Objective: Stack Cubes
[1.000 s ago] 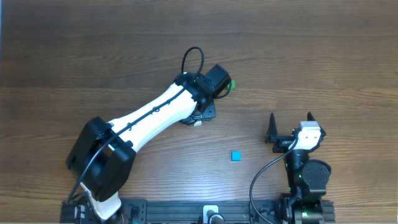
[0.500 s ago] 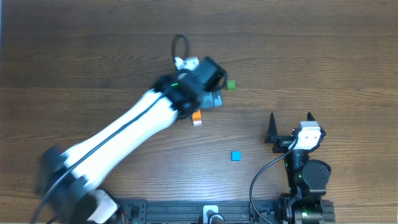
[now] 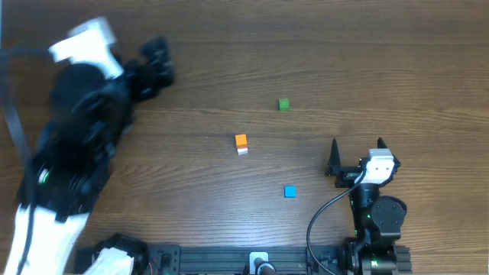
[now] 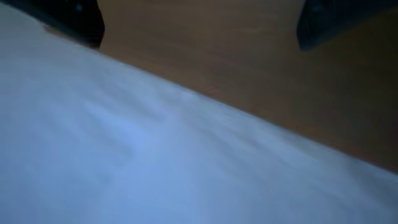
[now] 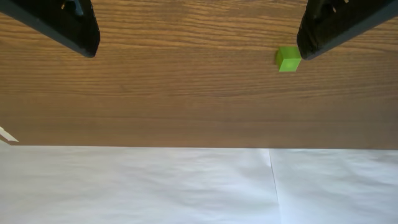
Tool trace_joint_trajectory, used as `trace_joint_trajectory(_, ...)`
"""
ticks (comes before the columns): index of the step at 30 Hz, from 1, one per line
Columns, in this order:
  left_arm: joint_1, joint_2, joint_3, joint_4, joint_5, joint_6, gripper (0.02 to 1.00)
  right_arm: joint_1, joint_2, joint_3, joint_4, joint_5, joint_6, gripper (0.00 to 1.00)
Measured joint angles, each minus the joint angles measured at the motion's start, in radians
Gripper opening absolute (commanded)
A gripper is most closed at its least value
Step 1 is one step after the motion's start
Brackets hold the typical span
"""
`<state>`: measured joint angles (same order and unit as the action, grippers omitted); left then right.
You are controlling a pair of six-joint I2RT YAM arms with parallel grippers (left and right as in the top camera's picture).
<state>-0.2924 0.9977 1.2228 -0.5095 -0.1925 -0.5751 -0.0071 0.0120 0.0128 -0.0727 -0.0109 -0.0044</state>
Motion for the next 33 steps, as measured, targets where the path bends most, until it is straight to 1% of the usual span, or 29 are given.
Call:
trace_joint_trajectory(2,0.076,-0.118,-0.123,0.094,0.033,0.056,0.998,0.0,0.0,0.0,-0.002,0.0,0.0,0.991)
trace_joint_trajectory(5,0.175,-0.298,-0.307,0.17,0.074,0.129,0.998,0.0,0.0,0.0,-0.001,0.003,0.0,0.991)
trace_joint_trajectory(10,0.261,-0.537,-0.582,0.251,0.132,0.241,0.998,0.0,0.0,0.0,-0.001,0.003,0.0,0.993)
trace_joint_trajectory(16,0.268,-0.716,-0.841,0.375,0.206,0.334,0.996,0.0,0.0,0.0,-0.001,0.003,0.001,0.991)
trace_joint_trajectory(23,0.272,-0.835,-1.03,0.538,0.28,0.397,0.991,0.0,0.0,0.0,-0.001,0.003,0.0,0.993)
trace_joint_trajectory(33,0.295,-0.927,-1.118,0.604,0.294,0.436,0.998,0.0,0.0,0.0,-0.001,0.003,0.0,0.991)
